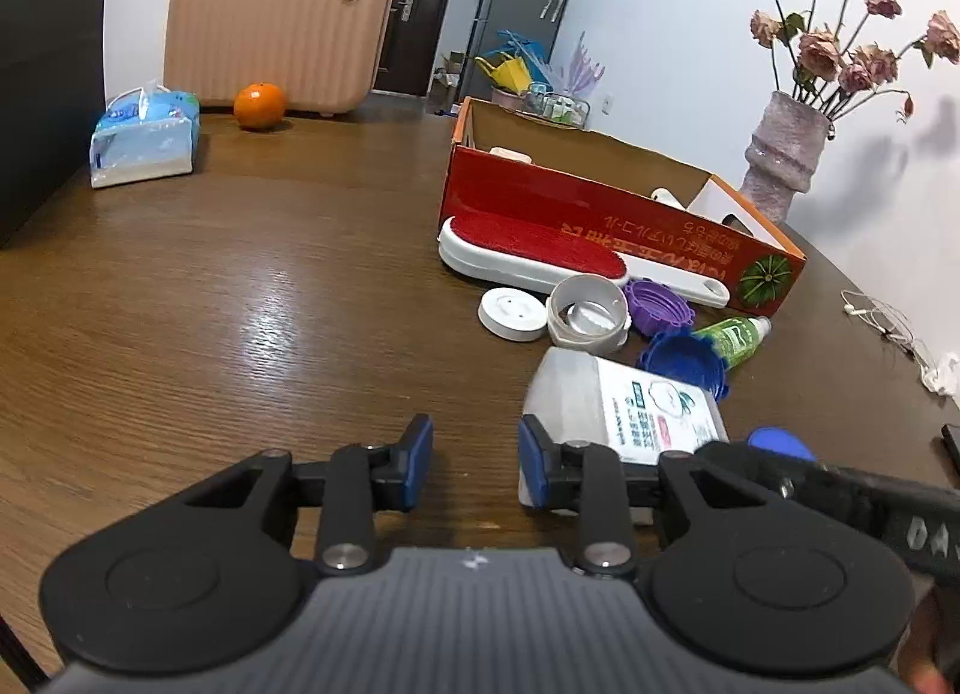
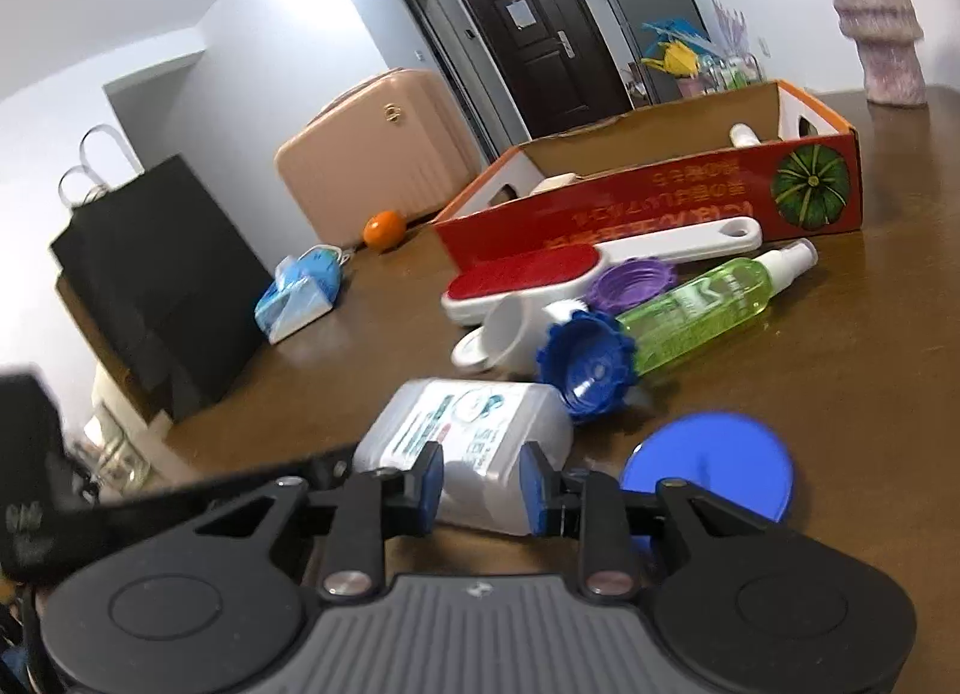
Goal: Organize rigid objects
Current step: 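Grasp the white pill bottle with the right tool, then carry the pill bottle into the cardboard box and open the right tool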
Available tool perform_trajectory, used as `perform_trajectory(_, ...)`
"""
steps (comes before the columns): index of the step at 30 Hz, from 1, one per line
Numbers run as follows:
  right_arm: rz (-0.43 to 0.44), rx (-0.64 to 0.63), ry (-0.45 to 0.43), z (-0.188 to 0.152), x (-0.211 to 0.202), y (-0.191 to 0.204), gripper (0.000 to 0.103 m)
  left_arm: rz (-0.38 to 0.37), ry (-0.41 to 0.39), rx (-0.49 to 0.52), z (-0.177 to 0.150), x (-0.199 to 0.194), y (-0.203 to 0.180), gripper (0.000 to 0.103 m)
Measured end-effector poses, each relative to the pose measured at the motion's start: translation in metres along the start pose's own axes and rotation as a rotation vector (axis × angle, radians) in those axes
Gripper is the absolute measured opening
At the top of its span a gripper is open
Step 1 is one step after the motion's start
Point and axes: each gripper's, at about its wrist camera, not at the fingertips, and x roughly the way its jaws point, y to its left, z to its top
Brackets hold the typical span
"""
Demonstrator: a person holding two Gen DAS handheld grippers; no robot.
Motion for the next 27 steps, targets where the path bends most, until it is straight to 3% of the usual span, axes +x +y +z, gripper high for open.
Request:
perform_trajectory(10, -0.060, -0.032, -0.045, -0.017, -0.037, 0.019, 0.027, -0.104, 0.048, 0.048, -0.015, -0.020, -0.009, 0.022)
perform_trajectory(17, -0.095, 0.043, -0.037, -0.039, -0.063, -0.001, 0.026, -0.188, 0.084, 0.072, -0.028, -0.031, -0.021, 0.023)
perform_trajectory(20, -0.093, 0.089, -0.054, -0.040, -0.073, -0.010, 0.022, -0.197, 0.081, 0.078, -0.027, -0.037, -0.022, 0.027)
perform_trajectory(24, -0.102, 0.097, -0.091, -0.038, -0.079, -0.014, 0.022, -0.203, 0.074, 0.026, -0.018, -0.045, -0.016, 0.041)
perform_trajectory(27, -0.100, 0.105, -0.096, -0.037, -0.077, -0.016, 0.022, -0.260, 0.090, -0.017, -0.013, -0.047, -0.016, 0.041)
